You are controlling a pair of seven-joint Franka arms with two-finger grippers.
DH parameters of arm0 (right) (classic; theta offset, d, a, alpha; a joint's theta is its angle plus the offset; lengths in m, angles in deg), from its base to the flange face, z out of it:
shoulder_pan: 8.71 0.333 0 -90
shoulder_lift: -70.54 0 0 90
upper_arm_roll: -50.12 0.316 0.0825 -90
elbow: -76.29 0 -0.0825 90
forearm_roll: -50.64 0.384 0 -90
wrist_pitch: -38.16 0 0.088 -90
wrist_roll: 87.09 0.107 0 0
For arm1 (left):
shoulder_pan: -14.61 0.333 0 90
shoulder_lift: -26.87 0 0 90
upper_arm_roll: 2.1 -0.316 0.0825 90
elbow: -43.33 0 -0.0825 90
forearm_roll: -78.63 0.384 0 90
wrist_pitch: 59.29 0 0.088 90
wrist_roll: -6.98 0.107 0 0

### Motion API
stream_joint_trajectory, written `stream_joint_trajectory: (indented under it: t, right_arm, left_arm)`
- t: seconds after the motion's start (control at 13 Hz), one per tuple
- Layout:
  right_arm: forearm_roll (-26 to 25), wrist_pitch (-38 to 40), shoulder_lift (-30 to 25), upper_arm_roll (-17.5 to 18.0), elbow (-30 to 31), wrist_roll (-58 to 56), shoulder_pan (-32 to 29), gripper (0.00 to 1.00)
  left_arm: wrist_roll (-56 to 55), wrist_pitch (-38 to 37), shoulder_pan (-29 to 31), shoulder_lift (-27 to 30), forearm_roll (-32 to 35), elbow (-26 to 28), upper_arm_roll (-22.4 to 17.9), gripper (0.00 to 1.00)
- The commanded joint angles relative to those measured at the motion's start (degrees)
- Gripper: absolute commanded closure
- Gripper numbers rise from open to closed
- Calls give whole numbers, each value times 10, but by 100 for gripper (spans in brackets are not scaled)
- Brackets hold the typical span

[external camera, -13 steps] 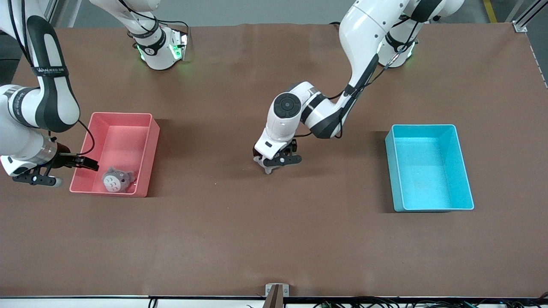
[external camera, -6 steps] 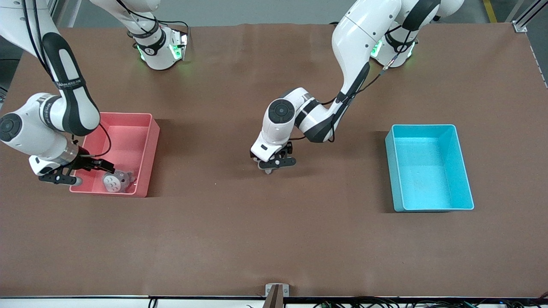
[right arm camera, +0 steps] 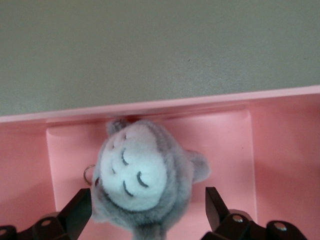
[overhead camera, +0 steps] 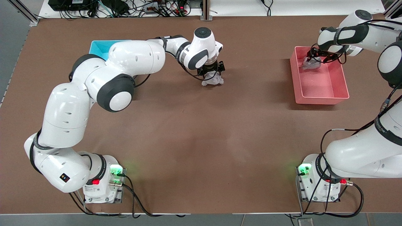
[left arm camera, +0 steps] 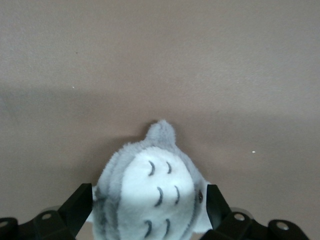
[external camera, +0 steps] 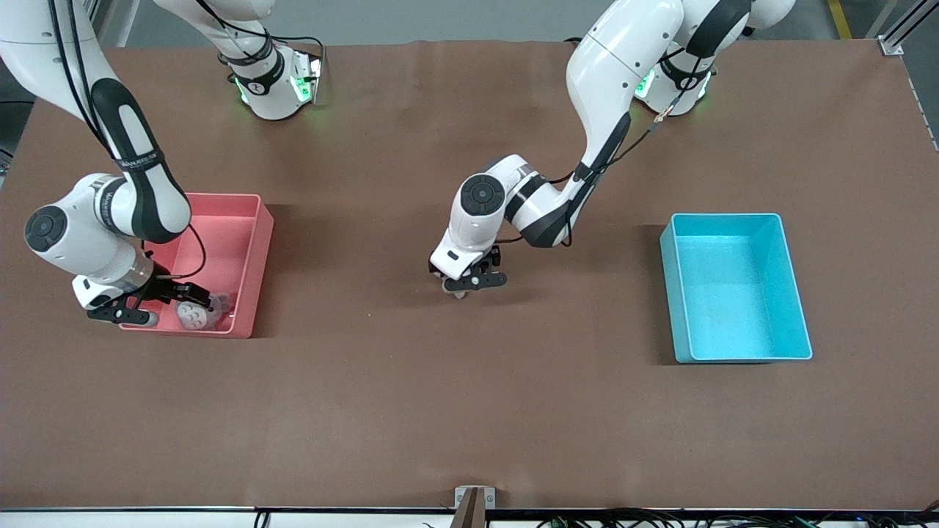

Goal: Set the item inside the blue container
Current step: 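Carry the plush to the blue box while the right gripper grasps another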

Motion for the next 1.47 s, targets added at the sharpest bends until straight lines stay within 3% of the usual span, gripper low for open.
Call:
stream_joint_trajectory:
  t: [0.0,0.08,0.15,0.23,0.31,0.39,0.54,0.69,0.93,1.16,1.39]
  right_arm:
    - [19,-12,12,3,2,-9,0,1]
    - [27,-14,16,4,2,-9,0,7]
    - [34,-13,18,4,2,-9,1,25]
    - [34,-9,18,4,1,-9,1,66]
    - [35,-7,17,4,0,-9,1,88]
    - [35,-6,16,4,-1,-8,0,97]
    - [34,9,13,3,-8,-9,0,99]
    - [34,89,1,2,-45,-9,-1,100]
    - [33,200,-9,0,-109,-9,-3,100]
    - [31,313,-9,-1,-190,-5,-2,100]
    - [24,422,-8,0,-279,61,21,100]
  left_arm:
    - [-12,6,-4,-14,7,-13,-3,6]
    - [-13,6,-3,-14,7,-12,-3,19]
    - [-14,6,-3,-14,7,-12,-3,30]
    - [-15,7,-3,-14,7,-12,-3,41]
    - [-16,8,-3,-14,7,-12,-3,53]
    - [-16,14,-3,-14,7,-12,-3,62]
    - [-17,17,-3,-13,7,-12,-3,80]
    - [-18,17,-3,-7,7,-12,-3,88]
    - [-16,6,12,23,6,-6,-3,88]
    - [-9,-79,53,82,5,3,2,88]
    - [14,-116,109,177,5,73,4,88]
